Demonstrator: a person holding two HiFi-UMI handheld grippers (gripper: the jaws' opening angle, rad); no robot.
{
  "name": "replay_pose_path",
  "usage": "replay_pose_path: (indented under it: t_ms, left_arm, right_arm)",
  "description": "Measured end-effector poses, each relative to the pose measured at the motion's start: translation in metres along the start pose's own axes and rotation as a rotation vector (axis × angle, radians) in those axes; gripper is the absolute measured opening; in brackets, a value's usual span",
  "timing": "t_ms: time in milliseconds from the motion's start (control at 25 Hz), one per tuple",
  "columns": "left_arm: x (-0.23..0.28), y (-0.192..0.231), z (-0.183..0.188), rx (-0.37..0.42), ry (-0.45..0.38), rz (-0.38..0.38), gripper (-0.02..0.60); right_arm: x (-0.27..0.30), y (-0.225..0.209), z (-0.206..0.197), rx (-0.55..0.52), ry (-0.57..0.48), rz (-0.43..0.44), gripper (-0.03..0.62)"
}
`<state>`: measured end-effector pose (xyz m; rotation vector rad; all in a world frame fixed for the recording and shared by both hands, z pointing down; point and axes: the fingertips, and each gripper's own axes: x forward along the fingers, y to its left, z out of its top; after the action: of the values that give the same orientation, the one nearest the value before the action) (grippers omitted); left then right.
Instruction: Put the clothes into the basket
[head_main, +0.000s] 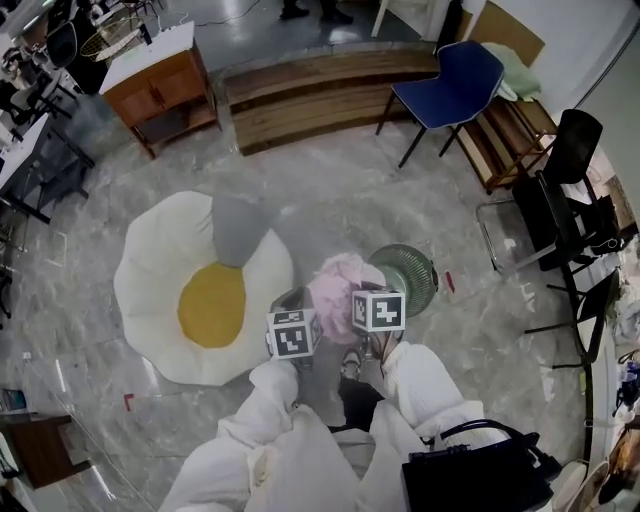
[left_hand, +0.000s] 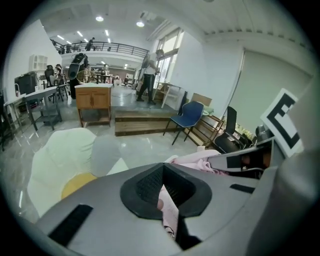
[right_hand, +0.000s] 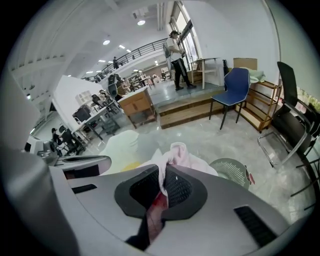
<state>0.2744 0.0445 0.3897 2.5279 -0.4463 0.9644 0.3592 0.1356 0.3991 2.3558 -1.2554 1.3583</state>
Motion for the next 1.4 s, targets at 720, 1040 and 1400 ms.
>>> replay_pose_path:
  t_ms: [720,1040,1400]
  left_arm:
    - [0.091,-0.133,0.03,0.138,0.076,-0.109,0.003]
    - [0.128,-0.176,0.025,0.175,0.133,-0.152,0.003]
    - [0.157,-0.181,0.011,0.197,0.188,-0.161,0.003]
  right_arm:
    - [-0.019,-0.167,0.016,0.162,-0.018,-0.115,0.028]
    - [-0.008,-0.217,0.012,0.236,-0.006,-0.134,0.028]
    - [0.021,-0.261,-0.005,0.257,0.022,-0.255,0.031]
